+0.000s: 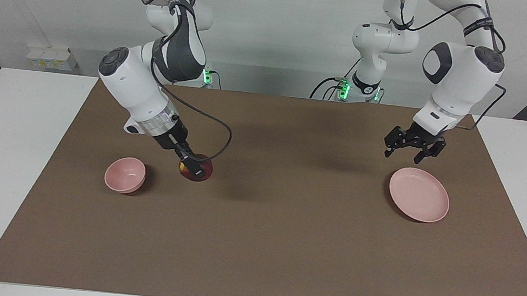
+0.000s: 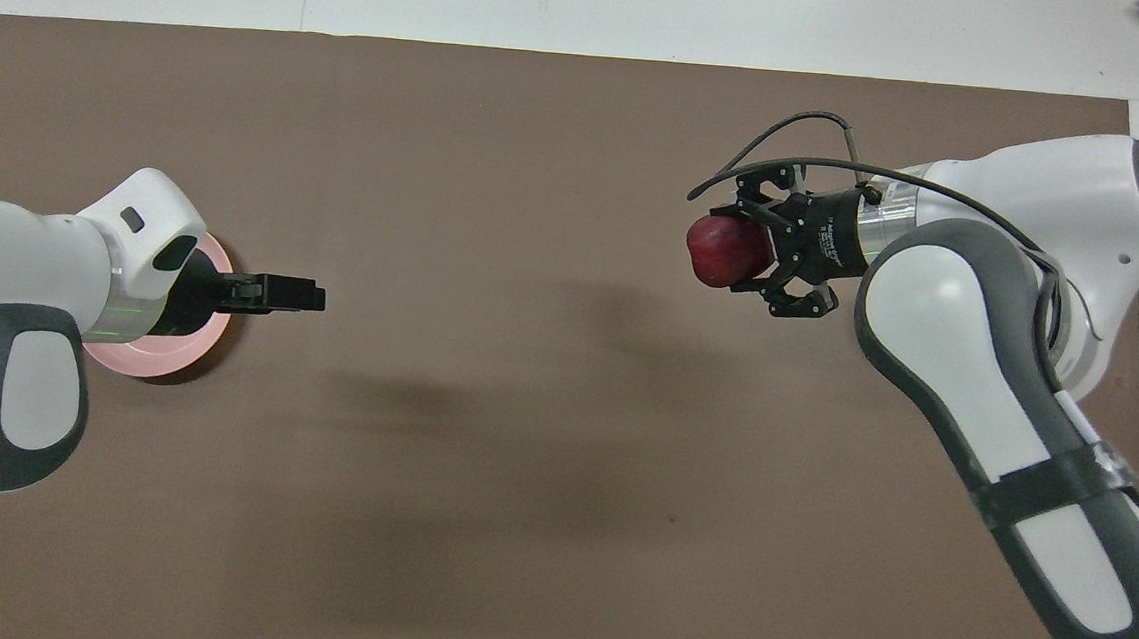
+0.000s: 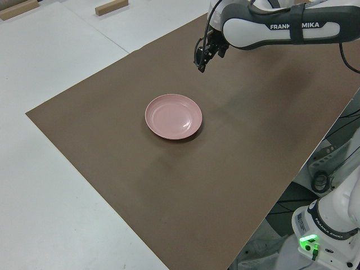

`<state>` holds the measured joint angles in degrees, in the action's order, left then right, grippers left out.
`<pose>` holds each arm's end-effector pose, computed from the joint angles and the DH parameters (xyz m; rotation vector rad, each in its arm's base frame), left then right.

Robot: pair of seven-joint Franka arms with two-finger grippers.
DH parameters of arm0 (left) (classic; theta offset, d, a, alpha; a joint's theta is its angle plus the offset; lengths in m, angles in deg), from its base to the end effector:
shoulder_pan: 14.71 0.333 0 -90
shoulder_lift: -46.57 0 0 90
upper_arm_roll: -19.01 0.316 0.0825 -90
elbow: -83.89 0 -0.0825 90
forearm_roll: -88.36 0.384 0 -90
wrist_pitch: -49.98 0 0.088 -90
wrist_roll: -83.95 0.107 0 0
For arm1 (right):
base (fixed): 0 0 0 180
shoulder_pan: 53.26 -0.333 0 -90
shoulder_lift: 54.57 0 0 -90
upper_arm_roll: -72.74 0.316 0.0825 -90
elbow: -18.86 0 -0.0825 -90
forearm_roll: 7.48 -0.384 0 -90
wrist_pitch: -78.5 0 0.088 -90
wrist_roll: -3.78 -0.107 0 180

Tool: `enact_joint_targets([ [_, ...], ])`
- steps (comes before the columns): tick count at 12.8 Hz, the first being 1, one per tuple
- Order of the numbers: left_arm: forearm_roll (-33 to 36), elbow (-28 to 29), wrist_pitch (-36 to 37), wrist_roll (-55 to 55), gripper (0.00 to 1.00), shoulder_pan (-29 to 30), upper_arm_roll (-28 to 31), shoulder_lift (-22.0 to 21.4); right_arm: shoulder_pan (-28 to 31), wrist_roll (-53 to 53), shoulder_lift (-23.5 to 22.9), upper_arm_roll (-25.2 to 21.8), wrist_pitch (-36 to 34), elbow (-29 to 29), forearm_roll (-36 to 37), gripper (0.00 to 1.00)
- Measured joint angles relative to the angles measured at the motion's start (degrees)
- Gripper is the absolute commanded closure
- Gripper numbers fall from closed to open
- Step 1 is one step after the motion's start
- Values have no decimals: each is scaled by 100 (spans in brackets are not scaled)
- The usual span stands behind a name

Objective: Move apple from plate to bowl
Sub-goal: 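Carry the apple with the right gripper over the small pink bowl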

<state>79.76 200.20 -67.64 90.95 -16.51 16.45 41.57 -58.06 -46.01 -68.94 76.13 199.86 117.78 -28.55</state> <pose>0.5396 -0.0498 0.4961 2.9997 -0.2042 0.1703 0.6385 0.1055 0.4523 -2.4992 1.2070 0.0618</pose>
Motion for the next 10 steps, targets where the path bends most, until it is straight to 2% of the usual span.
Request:
enact_joint_targets([
  [4, 504, -1604, 1618, 371, 0, 0, 221, 142, 426, 990, -48, -9, 40, -7, 1087, 100],
  [7, 765, -2532, 2501, 443, 0, 0, 225, 357, 794, 1834, -120, -18, 290, 55, 1541, 100],
  [10, 804, -3377, 3173, 451, 0, -1, 230, 678, 1001, 2079, -120, -21, 749, 358, 2198, 100],
])
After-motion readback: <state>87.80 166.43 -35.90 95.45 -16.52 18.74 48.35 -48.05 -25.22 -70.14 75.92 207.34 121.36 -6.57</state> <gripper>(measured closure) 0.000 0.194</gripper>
